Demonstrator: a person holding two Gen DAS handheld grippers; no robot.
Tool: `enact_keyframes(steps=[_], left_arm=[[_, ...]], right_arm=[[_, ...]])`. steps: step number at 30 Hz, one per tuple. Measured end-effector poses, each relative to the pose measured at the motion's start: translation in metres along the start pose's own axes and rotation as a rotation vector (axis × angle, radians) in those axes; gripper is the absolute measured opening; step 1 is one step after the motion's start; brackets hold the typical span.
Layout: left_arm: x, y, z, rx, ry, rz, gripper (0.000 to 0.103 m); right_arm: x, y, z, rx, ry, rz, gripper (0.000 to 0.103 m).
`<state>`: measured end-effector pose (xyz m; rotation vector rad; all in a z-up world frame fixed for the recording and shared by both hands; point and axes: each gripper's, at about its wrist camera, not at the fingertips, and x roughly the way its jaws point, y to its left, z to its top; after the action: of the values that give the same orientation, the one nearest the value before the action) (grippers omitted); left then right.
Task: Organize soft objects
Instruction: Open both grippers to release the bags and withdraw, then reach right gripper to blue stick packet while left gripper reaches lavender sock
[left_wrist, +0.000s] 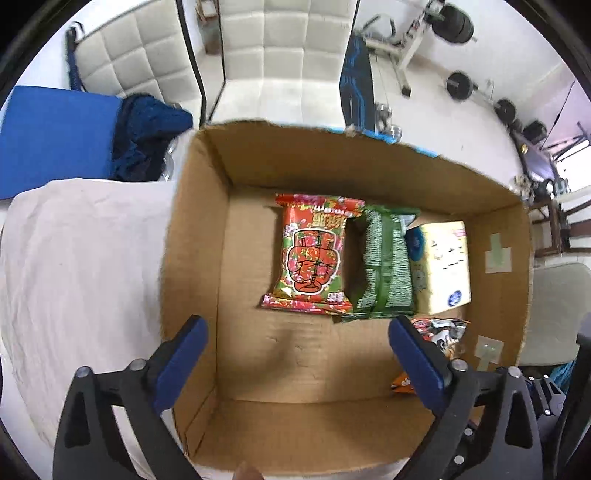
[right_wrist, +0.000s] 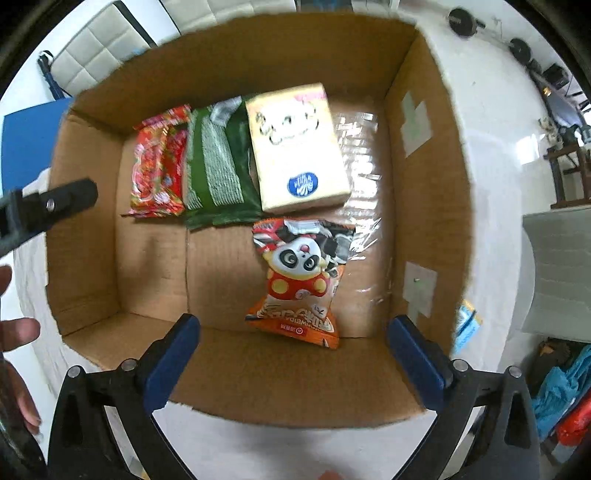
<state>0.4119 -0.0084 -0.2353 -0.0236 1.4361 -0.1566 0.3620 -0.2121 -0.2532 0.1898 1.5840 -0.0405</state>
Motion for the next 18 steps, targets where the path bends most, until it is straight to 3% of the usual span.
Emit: enact_keyframes(steps=[9,18], left_arm=[[-0.059,0.0,-0.043,0.03,-0.148,-0.018,0.103],[-0.102,-0.001,-0.096,0.052,-0.249,0.05,0.103]], right_arm=[[-0.065,-0.001,-0.038,-0.019,-0.129,0.004,0.103],[-0.099,0.005,-0.079,-0.045,-0.224,0.015,0.103]])
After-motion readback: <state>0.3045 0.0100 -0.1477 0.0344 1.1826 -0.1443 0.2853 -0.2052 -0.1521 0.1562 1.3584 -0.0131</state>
